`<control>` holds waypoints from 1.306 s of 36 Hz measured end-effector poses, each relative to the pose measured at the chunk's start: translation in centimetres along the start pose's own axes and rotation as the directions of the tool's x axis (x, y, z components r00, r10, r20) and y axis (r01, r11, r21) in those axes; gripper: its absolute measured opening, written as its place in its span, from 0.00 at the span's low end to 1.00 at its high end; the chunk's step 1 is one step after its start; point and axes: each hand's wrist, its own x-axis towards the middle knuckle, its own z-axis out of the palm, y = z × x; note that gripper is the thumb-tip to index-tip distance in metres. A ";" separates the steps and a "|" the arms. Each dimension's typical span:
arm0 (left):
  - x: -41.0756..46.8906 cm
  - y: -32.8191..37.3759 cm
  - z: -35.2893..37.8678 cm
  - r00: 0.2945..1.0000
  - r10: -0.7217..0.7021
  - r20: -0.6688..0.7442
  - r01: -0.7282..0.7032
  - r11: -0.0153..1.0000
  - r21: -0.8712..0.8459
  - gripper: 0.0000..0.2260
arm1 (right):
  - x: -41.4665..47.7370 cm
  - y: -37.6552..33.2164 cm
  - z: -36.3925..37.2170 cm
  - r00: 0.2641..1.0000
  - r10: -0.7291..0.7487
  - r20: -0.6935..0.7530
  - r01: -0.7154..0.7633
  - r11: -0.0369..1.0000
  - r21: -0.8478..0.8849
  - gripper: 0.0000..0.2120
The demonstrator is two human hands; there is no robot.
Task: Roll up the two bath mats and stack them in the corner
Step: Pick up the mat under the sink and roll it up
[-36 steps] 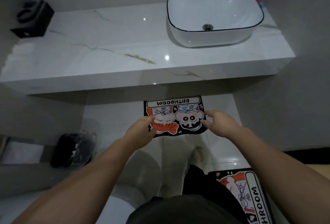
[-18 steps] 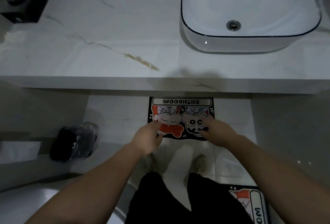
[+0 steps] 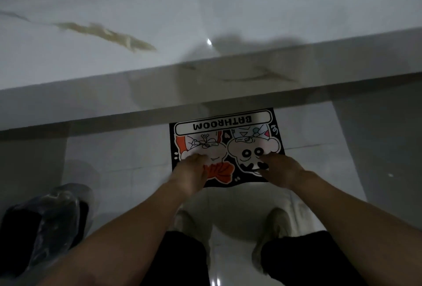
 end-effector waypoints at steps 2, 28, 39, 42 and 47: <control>2.7 -0.6 2.4 1.000 -0.026 0.003 0.026 1.000 0.000 0.21 | 3.1 0.8 2.3 1.000 0.009 -0.009 -0.009 1.000 -0.005 0.25; 25.5 -6.8 21.7 0.950 0.312 0.025 -0.289 0.844 0.452 0.27 | 30.6 16.0 19.1 0.906 0.333 -0.261 -0.315 0.943 0.106 0.22; 26.5 -5.6 21.9 0.930 0.363 0.058 -0.346 0.812 0.470 0.27 | 31.8 17.9 21.1 0.828 0.523 -0.203 -0.458 0.839 0.292 0.23; 26.5 -5.5 21.6 0.924 0.382 0.034 -0.356 0.821 0.446 0.27 | 31.8 18.1 21.0 0.797 0.500 -0.338 -0.397 0.856 0.331 0.24; 26.6 -5.8 21.0 0.920 0.392 0.008 -0.360 0.837 0.412 0.25 | 31.6 18.2 18.9 0.746 0.594 -0.299 -0.338 0.726 0.599 0.28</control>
